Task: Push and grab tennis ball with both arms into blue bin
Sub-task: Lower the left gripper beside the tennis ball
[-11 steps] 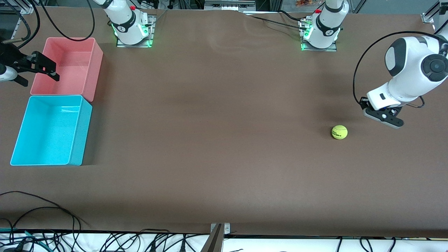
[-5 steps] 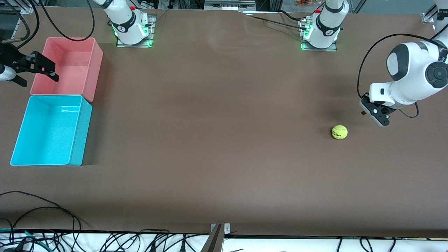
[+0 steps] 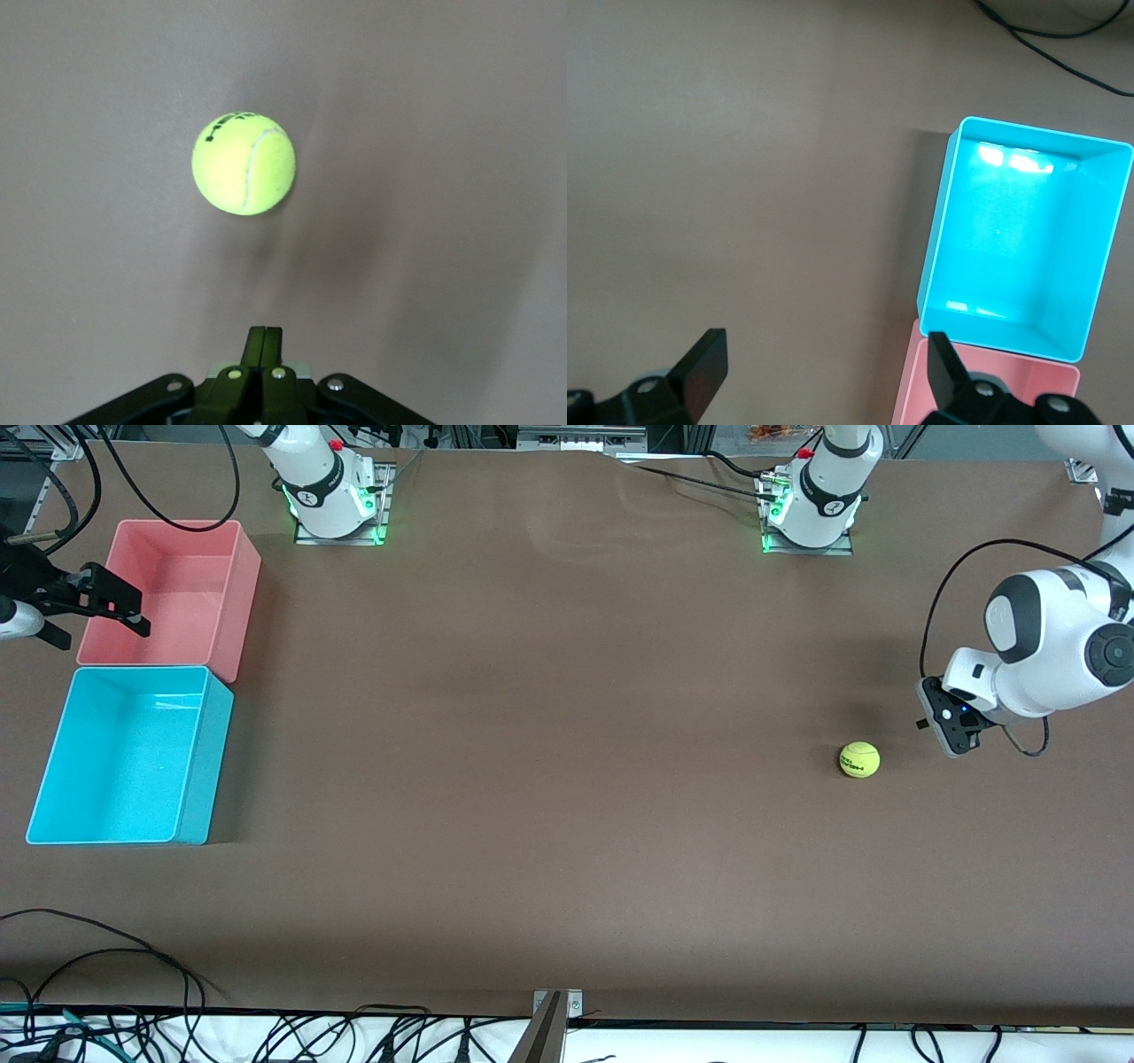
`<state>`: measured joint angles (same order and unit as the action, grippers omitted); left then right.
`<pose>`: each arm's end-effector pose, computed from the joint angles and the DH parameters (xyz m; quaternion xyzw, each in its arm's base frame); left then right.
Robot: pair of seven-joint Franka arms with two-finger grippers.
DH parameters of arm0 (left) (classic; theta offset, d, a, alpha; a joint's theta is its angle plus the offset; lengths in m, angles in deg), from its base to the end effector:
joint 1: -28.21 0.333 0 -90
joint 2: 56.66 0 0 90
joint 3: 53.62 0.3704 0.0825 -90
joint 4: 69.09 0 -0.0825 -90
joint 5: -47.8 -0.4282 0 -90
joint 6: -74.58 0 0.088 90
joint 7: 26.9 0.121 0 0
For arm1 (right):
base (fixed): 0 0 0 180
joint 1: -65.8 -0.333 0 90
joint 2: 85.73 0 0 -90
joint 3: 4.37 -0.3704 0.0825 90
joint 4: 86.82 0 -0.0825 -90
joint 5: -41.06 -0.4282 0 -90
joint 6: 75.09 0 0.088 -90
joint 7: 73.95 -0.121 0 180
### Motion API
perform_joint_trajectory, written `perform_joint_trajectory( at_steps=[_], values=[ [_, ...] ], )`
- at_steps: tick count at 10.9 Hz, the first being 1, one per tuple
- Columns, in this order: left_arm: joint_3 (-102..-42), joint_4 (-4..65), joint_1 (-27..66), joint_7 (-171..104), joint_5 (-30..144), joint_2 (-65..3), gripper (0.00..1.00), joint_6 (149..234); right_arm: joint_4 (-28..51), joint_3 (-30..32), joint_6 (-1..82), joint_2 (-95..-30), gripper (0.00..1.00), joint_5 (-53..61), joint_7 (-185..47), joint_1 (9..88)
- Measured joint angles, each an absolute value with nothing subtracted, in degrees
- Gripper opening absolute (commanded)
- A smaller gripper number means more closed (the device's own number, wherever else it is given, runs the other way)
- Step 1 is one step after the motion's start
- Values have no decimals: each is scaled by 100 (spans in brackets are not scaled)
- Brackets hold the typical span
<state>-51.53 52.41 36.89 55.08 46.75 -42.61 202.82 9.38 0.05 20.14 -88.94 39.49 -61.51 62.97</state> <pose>0.5899 0.1127 0.2933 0.8076 -0.5862 -0.0521 0.0383 0.5861 -0.0145 0.6500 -0.9953 -0.0936 -0.0212 0.0133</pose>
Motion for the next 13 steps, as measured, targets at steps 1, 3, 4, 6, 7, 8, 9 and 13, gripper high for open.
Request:
perform_joint_trajectory(
  at_steps=[1,3,4,6,7,8,9,13],
  values=[
    [-5153,5085,3714,5772,4746,-4117,0,20282,935,6,2015,-8893,100,3949,-6151,6297],
    [-5153,4936,3750,6115,4940,-3916,0,20282,933,7,2015,-8889,100,3950,-6151,6300],
    [-5154,4914,3756,6242,4973,-3839,0,20300,933,7,2015,-8880,100,3950,-6151,6301],
    [-5164,4879,3758,6345,4981,-3662,0,20463,933,10,2016,-8856,100,3950,-6151,6303],
    [-5177,4872,3758,6372,4981,-3559,0,20563,933,11,2016,-8850,100,3951,-6151,6305],
    [-5190,4865,3758,6445,4981,-3457,0,20657,933,11,2016,-8848,100,3951,-6151,6305],
    [-5199,4856,3758,6555,4981,-3362,0,20742,932,11,2016,-8848,100,3951,-6151,6305],
    [-5216,4820,3757,6933,4981,-3150,0,21087,927,11,2017,-8848,100,3951,-6151,6305]
  ],
)
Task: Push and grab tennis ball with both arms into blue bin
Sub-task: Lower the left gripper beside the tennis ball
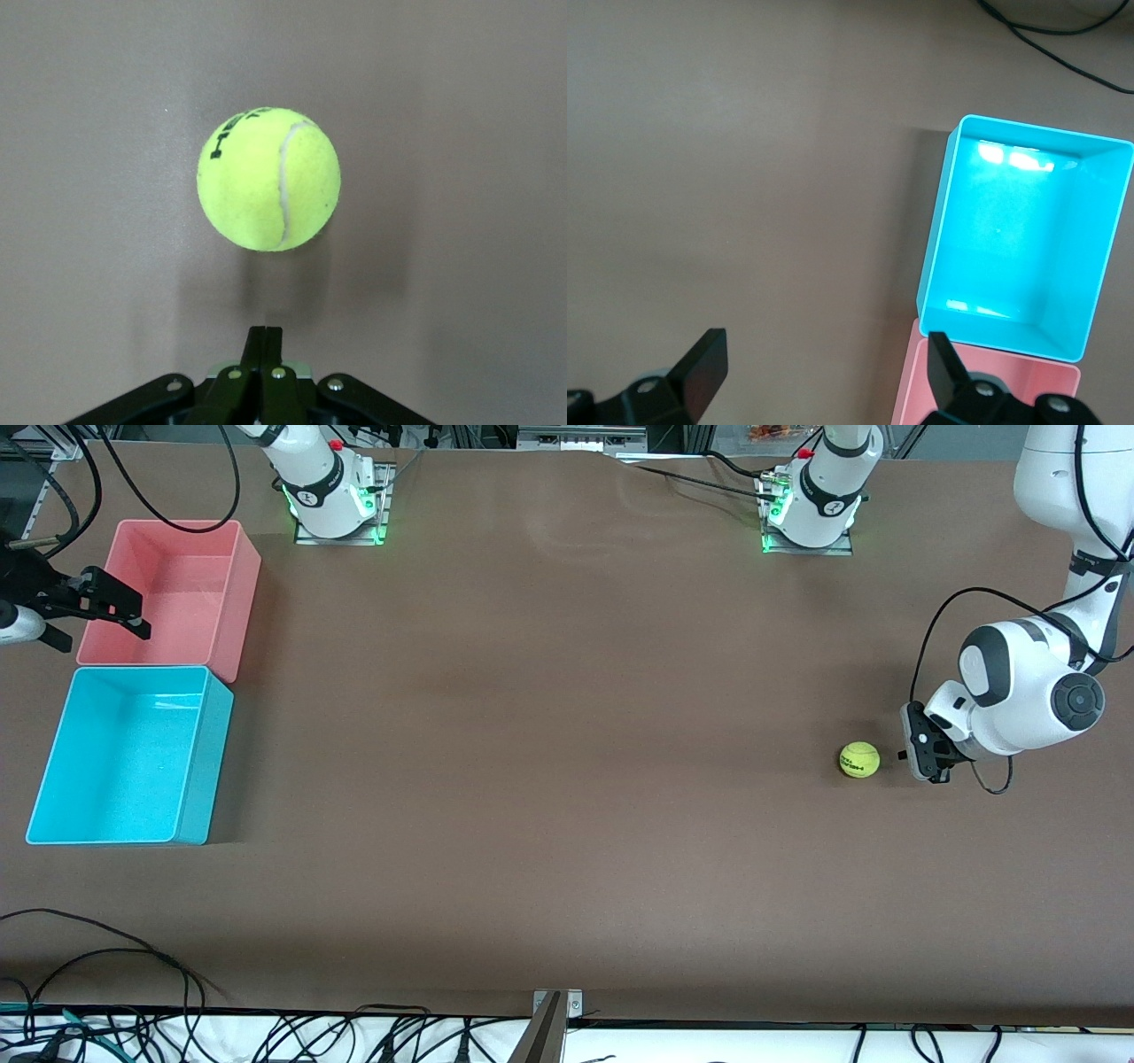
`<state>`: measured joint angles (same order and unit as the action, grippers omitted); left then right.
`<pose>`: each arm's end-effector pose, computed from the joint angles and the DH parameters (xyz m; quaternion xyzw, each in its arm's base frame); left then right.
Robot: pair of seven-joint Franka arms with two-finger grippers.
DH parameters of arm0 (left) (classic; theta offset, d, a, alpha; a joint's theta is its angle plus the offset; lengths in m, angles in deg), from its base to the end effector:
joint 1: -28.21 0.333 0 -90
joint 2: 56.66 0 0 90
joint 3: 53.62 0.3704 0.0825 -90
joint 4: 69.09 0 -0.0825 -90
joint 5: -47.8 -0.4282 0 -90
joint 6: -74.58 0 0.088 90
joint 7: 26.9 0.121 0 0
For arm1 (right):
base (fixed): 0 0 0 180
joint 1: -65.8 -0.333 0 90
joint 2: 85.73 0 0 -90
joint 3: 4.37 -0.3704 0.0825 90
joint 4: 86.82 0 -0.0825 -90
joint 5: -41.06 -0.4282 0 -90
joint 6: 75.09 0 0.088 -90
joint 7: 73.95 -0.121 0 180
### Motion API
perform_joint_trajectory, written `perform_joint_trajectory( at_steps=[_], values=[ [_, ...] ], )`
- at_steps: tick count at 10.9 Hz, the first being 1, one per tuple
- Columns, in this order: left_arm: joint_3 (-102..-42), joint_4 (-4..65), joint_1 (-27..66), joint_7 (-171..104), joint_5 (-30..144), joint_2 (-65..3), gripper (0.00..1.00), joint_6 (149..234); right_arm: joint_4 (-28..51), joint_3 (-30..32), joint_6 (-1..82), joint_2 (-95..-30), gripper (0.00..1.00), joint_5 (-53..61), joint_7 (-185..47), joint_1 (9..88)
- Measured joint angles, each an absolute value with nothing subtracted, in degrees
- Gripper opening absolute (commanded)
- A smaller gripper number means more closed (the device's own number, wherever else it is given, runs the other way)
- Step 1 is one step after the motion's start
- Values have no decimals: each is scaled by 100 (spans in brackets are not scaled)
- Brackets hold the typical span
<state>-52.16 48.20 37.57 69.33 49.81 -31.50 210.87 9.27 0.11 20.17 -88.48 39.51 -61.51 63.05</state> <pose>0.6220 0.1179 0.2143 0.7421 -0.6681 -0.0271 0.0466 0.5888 -0.0159 0.6463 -0.9955 -0.0923 -0.0184 0.0132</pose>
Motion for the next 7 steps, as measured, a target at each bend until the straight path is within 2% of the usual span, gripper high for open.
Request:
perform_joint_trajectory(
  at_steps=[7],
  values=[
    [-5242,4809,3699,7033,4981,-2838,0,21439,925,10,2017,-8848,100,3951,-6151,6304]
  ],
)
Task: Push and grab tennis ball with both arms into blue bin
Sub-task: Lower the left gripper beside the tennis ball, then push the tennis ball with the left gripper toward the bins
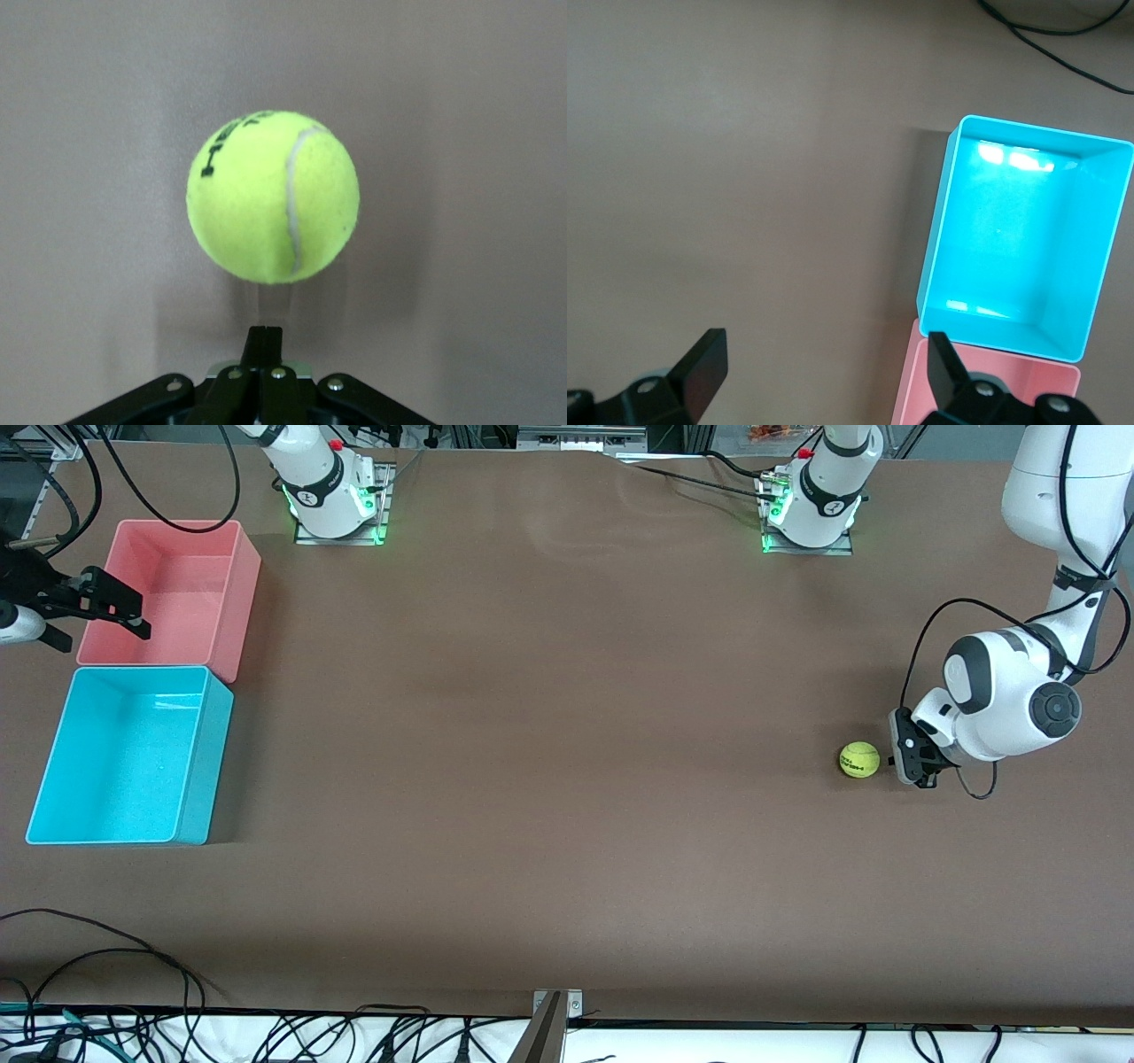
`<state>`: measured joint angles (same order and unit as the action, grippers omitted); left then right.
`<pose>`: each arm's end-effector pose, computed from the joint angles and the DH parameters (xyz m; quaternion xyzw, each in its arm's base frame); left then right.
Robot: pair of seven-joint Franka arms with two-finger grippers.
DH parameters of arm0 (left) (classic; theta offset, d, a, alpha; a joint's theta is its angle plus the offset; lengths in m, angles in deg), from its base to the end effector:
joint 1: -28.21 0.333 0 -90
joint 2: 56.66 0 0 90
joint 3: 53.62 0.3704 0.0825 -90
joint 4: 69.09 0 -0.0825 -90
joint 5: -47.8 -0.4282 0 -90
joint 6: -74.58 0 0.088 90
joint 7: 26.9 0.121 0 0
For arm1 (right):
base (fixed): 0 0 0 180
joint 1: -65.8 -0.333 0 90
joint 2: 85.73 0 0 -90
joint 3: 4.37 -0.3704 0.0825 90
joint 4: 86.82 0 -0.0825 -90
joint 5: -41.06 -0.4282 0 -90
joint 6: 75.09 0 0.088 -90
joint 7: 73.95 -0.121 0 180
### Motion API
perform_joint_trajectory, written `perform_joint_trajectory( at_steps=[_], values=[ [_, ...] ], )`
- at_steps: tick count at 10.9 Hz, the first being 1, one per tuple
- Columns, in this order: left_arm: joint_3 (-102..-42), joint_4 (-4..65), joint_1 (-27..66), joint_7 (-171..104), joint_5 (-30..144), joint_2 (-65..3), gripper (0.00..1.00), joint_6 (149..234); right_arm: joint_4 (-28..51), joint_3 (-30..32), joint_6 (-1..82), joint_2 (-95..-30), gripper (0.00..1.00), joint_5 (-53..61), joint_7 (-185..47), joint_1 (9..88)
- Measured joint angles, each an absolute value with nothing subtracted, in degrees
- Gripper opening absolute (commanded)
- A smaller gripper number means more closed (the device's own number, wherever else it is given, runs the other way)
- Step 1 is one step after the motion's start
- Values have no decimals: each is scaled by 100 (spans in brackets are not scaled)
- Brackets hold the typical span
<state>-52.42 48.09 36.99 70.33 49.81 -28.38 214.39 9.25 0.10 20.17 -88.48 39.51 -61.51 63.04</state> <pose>0.6250 0.1095 0.1851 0.7318 -0.6797 -0.0246 0.0429 0.5888 -0.0157 0.6465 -0.9955 -0.0925 -0.0186 0.0132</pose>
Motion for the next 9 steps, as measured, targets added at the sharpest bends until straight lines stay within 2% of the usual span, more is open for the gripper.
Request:
perform_joint_trajectory(
  at_steps=[9],
  values=[
    [-5297,4747,3646,7021,4982,-2701,0,21644,924,9,2017,-8848,100,3951,-6151,6300]
  ],
)
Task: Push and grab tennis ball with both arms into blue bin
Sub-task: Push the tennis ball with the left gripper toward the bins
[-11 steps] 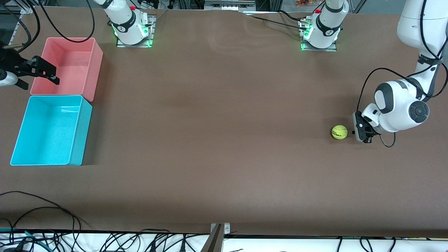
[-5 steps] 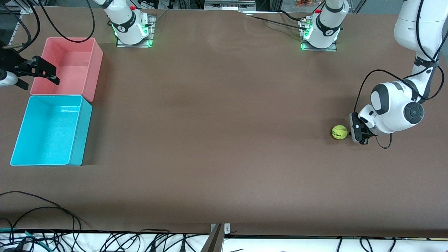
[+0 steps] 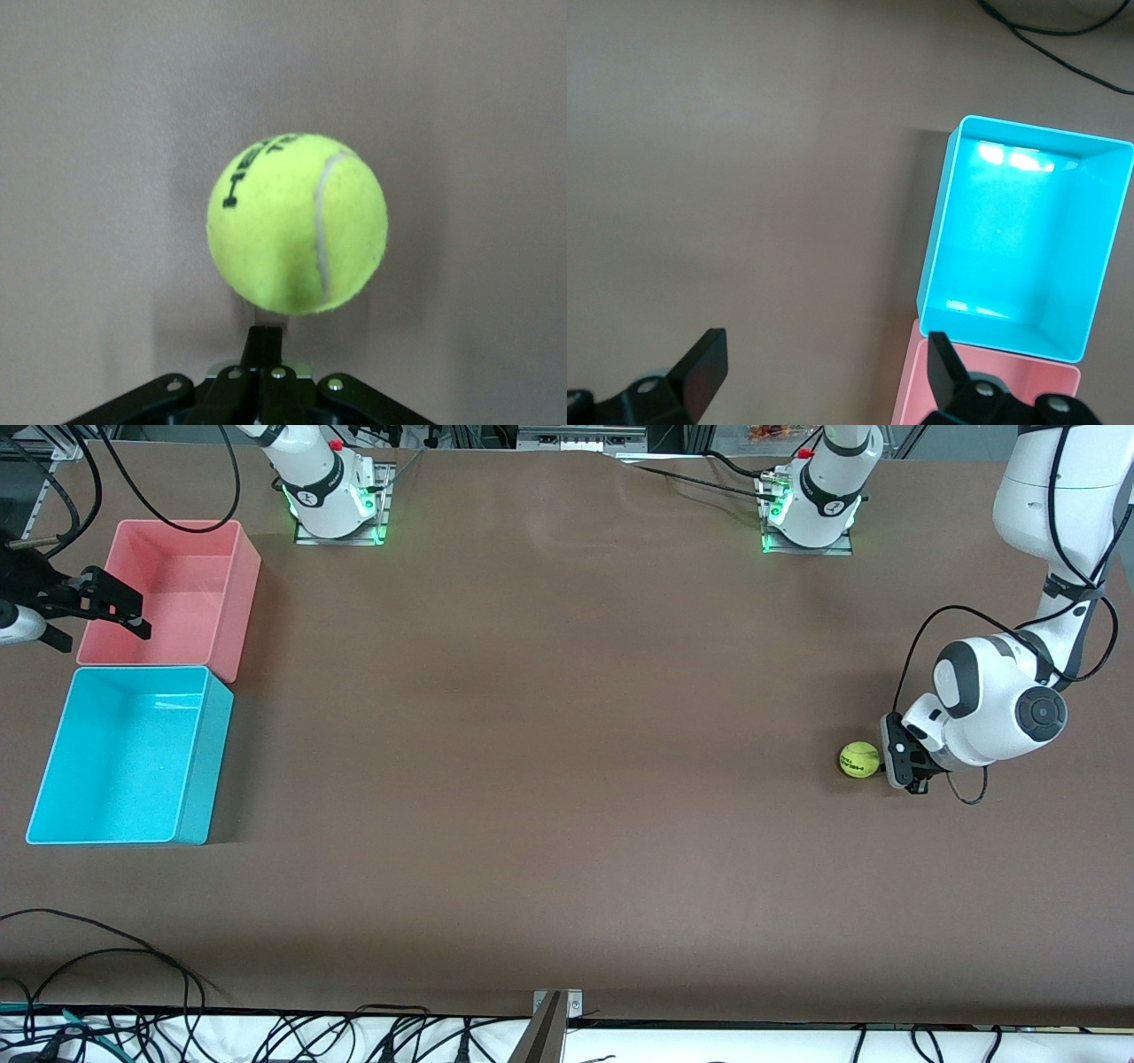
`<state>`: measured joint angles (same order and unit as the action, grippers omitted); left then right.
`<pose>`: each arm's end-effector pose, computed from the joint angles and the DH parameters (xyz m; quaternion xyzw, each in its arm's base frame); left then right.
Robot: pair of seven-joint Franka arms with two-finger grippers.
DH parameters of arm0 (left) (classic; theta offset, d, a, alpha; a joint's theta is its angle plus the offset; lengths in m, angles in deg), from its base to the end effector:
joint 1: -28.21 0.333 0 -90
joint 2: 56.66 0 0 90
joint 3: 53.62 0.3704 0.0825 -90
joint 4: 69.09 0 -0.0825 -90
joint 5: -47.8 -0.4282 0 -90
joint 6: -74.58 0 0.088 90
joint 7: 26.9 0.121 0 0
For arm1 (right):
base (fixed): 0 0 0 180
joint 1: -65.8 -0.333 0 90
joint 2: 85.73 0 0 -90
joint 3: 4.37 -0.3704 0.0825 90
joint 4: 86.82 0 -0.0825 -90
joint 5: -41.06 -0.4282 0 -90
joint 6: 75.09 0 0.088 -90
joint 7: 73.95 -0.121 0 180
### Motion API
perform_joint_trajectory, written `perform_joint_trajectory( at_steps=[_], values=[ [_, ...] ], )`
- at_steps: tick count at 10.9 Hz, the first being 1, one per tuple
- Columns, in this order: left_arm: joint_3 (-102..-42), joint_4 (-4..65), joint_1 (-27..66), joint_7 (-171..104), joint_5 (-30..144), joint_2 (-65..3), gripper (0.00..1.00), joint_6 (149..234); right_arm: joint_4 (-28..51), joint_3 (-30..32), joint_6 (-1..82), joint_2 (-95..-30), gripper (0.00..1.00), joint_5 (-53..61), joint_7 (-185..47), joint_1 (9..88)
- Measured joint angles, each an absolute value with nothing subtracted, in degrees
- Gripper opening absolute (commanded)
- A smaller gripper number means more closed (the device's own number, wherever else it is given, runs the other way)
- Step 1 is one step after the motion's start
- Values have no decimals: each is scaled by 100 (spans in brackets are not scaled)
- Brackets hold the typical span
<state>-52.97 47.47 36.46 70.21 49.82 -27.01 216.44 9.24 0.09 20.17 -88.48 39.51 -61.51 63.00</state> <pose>0.6326 0.0988 0.1768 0.7269 -0.6856 -0.0168 0.0348 0.5888 -0.0151 0.6466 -0.9954 -0.0929 -0.0187 0.0132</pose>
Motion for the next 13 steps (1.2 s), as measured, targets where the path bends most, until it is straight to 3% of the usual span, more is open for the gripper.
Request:
perform_joint_trajectory(
  at_steps=[3,8,13],
  values=[
    [-5492,4746,3588,6621,4989,-2692,0,21644,924,8,2017,-8848,100,3951,-6150,6300],
    [-6423,4537,2978,3654,5006,-2652,0,21651,923,8,2017,-8847,100,3951,-6150,6300],
    [-6096,4429,3415,4506,4934,-2647,0,21643,923,-1,2015,-8847,100,3951,-6150,6295]
  ],
)
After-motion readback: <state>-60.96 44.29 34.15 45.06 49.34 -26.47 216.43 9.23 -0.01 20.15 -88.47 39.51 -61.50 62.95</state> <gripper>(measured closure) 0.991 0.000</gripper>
